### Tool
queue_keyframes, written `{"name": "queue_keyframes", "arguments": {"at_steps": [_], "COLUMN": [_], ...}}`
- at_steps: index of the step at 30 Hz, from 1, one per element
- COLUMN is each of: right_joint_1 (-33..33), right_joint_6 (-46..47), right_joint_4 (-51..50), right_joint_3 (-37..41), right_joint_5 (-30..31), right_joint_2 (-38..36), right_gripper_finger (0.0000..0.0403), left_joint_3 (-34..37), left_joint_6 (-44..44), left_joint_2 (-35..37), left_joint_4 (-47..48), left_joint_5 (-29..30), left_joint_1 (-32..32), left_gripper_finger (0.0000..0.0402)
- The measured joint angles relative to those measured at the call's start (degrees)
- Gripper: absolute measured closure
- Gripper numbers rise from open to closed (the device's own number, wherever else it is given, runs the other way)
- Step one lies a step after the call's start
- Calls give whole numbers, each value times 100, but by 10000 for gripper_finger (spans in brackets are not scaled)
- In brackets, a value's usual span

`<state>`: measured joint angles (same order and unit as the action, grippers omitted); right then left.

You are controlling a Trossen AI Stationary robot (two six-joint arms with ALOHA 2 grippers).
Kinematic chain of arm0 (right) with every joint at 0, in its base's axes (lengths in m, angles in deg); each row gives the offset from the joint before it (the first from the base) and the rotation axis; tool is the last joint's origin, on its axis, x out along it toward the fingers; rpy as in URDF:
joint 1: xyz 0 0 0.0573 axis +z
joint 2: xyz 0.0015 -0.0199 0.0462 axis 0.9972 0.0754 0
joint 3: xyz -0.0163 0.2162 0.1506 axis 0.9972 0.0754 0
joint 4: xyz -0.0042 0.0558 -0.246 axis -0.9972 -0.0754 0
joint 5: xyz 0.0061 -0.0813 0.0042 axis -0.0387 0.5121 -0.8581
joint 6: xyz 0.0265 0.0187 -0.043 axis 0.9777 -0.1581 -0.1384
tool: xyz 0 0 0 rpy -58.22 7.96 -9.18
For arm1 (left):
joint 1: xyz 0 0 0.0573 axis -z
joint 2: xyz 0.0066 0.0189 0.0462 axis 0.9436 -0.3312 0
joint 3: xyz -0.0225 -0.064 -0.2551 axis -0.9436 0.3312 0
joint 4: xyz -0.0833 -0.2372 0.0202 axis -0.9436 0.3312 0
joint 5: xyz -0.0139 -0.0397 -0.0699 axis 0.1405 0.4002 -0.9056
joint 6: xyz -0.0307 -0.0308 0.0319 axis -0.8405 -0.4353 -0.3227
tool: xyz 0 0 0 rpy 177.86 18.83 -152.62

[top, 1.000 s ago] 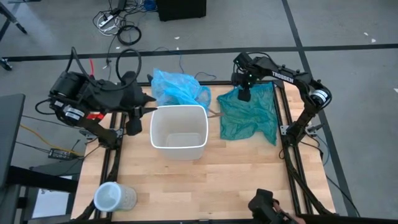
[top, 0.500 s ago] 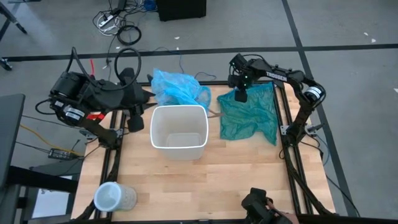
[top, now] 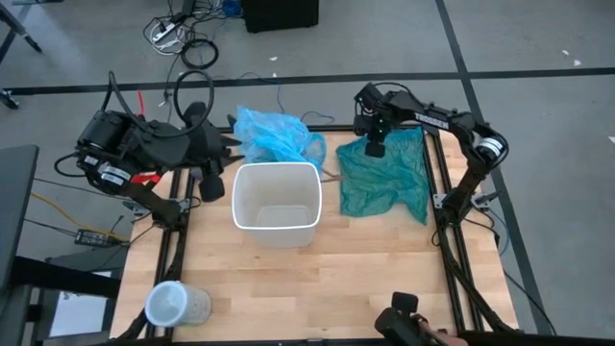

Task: Place trash/remove bag and relplace
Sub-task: Insert the green plastic trash bag into the trash bin

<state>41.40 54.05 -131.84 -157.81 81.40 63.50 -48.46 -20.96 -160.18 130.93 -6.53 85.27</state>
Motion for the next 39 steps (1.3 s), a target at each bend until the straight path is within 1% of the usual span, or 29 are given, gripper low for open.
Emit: {"name": "queue_keyframes", "arguments": {"at_steps": [2, 5, 8, 11, 13, 16, 20, 22, 24, 27, 29, 30, 33, 37, 39], "right_joint_1": [37, 143, 278, 436, 531, 642, 745, 777, 827, 804, 637, 507, 118, -275, -439], "right_joint_6": [-2, 0, 9, 9, 11, 56, 361, 487, 597, 667, 721, 823, 1271, 1520, 1575], "right_joint_4": [-140, -450, -746, -1030, -1099, -1261, -1473, -1646, -1975, -2515, -2942, -3168, -3533, -3397, -3029], "right_joint_3": [-151, -588, -1219, -1966, -2500, -3282, -4243, -4654, -4933, -4956, -4800, -4704, -4214, -3288, -2740], "right_joint_5": [123, 248, 398, 673, 785, 933, 1073, 1081, 1038, 944, 860, 695, -129, -664, -729], "right_joint_2": [-132, -333, -554, -737, -860, -984, -1032, -1032, -1040, -1042, -969, -908, -764, -645, -634], "right_gripper_finger": [401, 402, 403, 403, 403, 403, 403, 403, 403, 398, 384, 374, 330, 258, 225], "left_joint_3": [0, 0, 0, 0, 0, 0, 0, 2, 2, 0, 0, 1, 2, 2, 2], "left_joint_6": [-1, -28, -185, -196, 76, 887, 1653, 1884, 1973, 1975, 1960, 1951, 1924, 1882, 1801], "left_joint_2": [0, -4, -4, -4, -4, -4, -45, -83, -91, -105, -117, -123, -146, -155, -157], "left_joint_4": [-43, -93, -124, -293, -399, -634, -1133, -1346, -1462, -1454, -1409, -1376, -1333, -1164, -1030], "left_joint_5": [50, 282, 560, 674, 673, 671, 637, 443, 111, -271, -412, -467, -577, -627, -637], "left_joint_1": [0, 0, -59, -191, -311, -549, -1021, -1263, -1463, -1685, -1761, -1789, -1810, -1808, -1805], "left_gripper_finger": [259, 259, 259, 259, 259, 259, 259, 259, 259, 259, 259, 259, 259, 259, 259]}}
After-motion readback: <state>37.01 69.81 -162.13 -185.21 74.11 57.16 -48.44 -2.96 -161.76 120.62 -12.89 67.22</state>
